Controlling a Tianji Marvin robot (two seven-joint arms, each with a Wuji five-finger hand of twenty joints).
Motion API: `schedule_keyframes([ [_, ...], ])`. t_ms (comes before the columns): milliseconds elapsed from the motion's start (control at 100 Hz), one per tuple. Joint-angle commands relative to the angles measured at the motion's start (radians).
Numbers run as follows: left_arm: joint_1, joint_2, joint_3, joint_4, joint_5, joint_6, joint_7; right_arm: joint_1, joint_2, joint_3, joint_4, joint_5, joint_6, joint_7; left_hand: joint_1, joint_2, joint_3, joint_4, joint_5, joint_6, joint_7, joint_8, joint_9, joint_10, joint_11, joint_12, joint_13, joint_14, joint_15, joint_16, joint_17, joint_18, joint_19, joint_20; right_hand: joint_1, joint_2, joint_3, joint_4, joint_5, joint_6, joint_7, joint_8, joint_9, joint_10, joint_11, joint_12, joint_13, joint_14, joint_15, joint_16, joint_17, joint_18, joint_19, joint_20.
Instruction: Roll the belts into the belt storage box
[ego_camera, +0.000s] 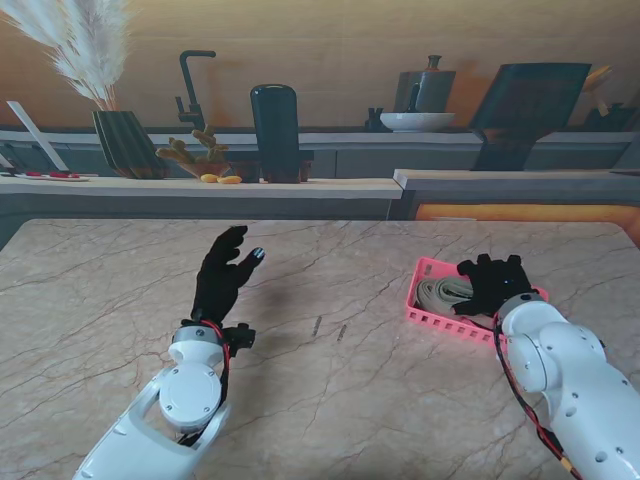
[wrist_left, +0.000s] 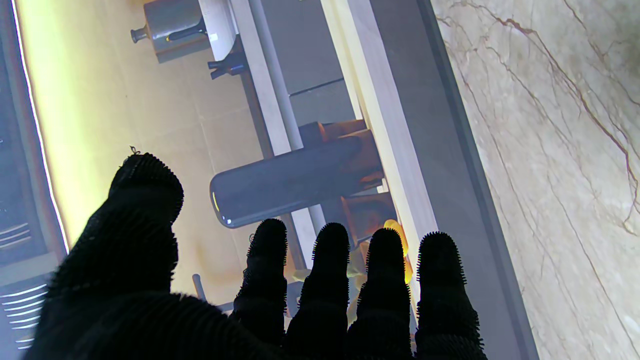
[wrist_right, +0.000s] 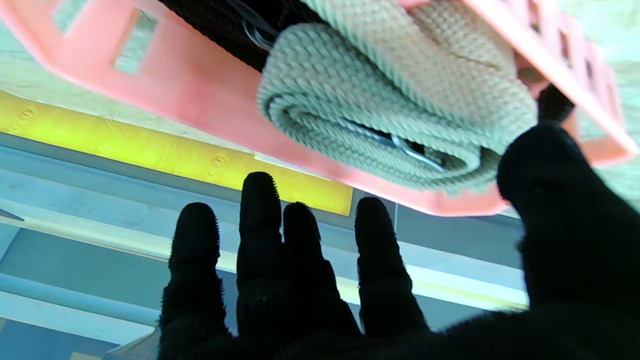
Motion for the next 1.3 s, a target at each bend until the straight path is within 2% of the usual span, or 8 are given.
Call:
schedule_keyframes([
  [0, 0.013, 0.001, -0.003, -0.012, 0.001, 0.001, -0.014, -0.02, -0.009, 0.004, -0.035, 0.016, -0.022, -0.019, 0.014, 0.018, -0.024, 0.028, -0.002, -0.014, 0.011, 0.011, 0.013, -0.004, -0.001, 0.005, 0.01, 0.0, 0.004, 0.009, 0.011, 0.011, 0.031, 0.018, -0.037, 0.013, -0.007, -0.004, -0.024, -0.004, -0.022, 0.003, -0.033, 0.022, -0.019, -0.012, -0.012, 0.021, -0.03, -0.018, -0.007, 0.043, -0.039, -0.007],
  [110, 0.02, 0.01, -0.009, -0.017, -0.001, 0.008, -0.048, -0.039, -0.015, 0.014, -0.064, 0.074, -0.056, -0.037, 0.012, 0.008, -0.029, 0.028, 0.012, -0.013, 0.006, 0.008, 0.021, 0.004, -0.01, 0.0, 0.015, 0.01, -0.001, 0.007, 0.017, 0.024, 0.041, 0.023, -0.018, 0.013, -0.01, 0.003, -0.034, -0.027, -0.02, 0.008, -0.005, -0.004, -0.053, -0.028, -0.001, 0.015, -0.12, -0.079, 0.033, 0.008, -0.063, -0.005],
  [260, 0.032, 0.029, -0.024, -0.027, -0.002, 0.017, -0.12, -0.043, -0.024, 0.004, -0.073, 0.203, -0.1, -0.052, 0.008, -0.005, -0.036, 0.026, 0.04, -0.008, -0.024, -0.006, 0.049, 0.019, -0.037, -0.012, 0.05, 0.023, -0.007, 0.007, 0.058, 0.042, 0.074, 0.038, 0.034, -0.017, 0.02, 0.018, -0.057, -0.051, -0.01, 0.0, 0.071, -0.044, -0.107, -0.058, 0.006, -0.022, -0.287, -0.215, 0.079, -0.092, -0.17, -0.112],
  [600, 0.059, 0.078, -0.059, -0.064, -0.001, 0.045, -0.303, -0.002, -0.076, -0.111, -0.003, 0.546, -0.109, -0.188, 0.023, -0.019, -0.081, 0.024, 0.128, 0.012, -0.112, -0.027, 0.101, 0.045, -0.112, -0.032, 0.07, 0.055, -0.062, -0.008, 0.059, 0.068, 0.032, 0.02, 0.102, -0.08, 0.13, 0.06, -0.013, -0.031, 0.022, -0.007, 0.117, -0.073, -0.121, -0.072, 0.019, -0.026, -0.309, -0.236, 0.065, -0.128, -0.232, -0.182],
  [770, 0.081, 0.118, -0.089, -0.087, 0.031, 0.056, -0.442, -0.002, -0.102, -0.151, 0.001, 0.722, -0.163, -0.217, 0.034, -0.008, -0.119, 0.026, 0.151, 0.026, -0.147, -0.027, 0.102, 0.054, -0.137, -0.034, 0.07, 0.059, -0.08, -0.015, 0.074, 0.033, -0.019, -0.007, 0.046, -0.066, 0.054, 0.017, 0.003, -0.034, 0.017, -0.011, 0.135, -0.077, -0.135, -0.073, 0.028, -0.026, -0.303, -0.212, 0.056, -0.107, -0.215, -0.168],
  [930, 0.111, 0.138, -0.126, -0.103, 0.022, 0.013, -0.515, -0.045, -0.107, -0.152, -0.023, 0.785, -0.253, -0.223, 0.039, -0.028, -0.149, 0.03, 0.171, 0.042, -0.172, -0.026, 0.107, 0.061, -0.163, -0.044, 0.073, 0.062, -0.104, -0.035, 0.08, 0.021, -0.078, -0.035, -0.05, -0.046, -0.053, -0.004, -0.009, -0.041, -0.013, -0.02, 0.11, -0.051, -0.17, -0.076, 0.022, -0.015, -0.314, -0.2, 0.041, -0.059, -0.212, -0.146],
  [1140, 0.152, 0.174, -0.181, -0.139, 0.012, -0.028, -0.652, -0.132, -0.113, -0.125, -0.08, 0.841, -0.333, -0.246, 0.043, -0.025, -0.159, 0.032, 0.185, 0.037, -0.196, -0.025, 0.128, 0.061, -0.19, -0.053, 0.088, 0.068, -0.129, -0.049, 0.088, 0.03, -0.119, -0.055, -0.07, -0.055, -0.04, 0.002, -0.004, -0.045, -0.024, -0.022, 0.115, -0.046, -0.194, -0.078, 0.017, -0.003, -0.329, -0.2, 0.036, -0.046, -0.219, -0.136],
  [1290, 0.181, 0.182, -0.21, -0.157, 0.056, -0.058, -0.661, -0.184, -0.108, -0.1, -0.113, 0.845, -0.374, -0.234, 0.047, -0.03, -0.165, 0.032, 0.186, 0.025, -0.205, -0.025, 0.137, 0.061, -0.202, -0.057, 0.094, 0.073, -0.138, -0.053, 0.087, 0.038, -0.138, -0.063, -0.07, -0.049, -0.033, 0.004, -0.002, -0.04, -0.03, -0.023, 0.125, -0.053, -0.203, -0.077, 0.02, -0.003, -0.334, -0.2, 0.037, -0.041, -0.226, -0.133],
])
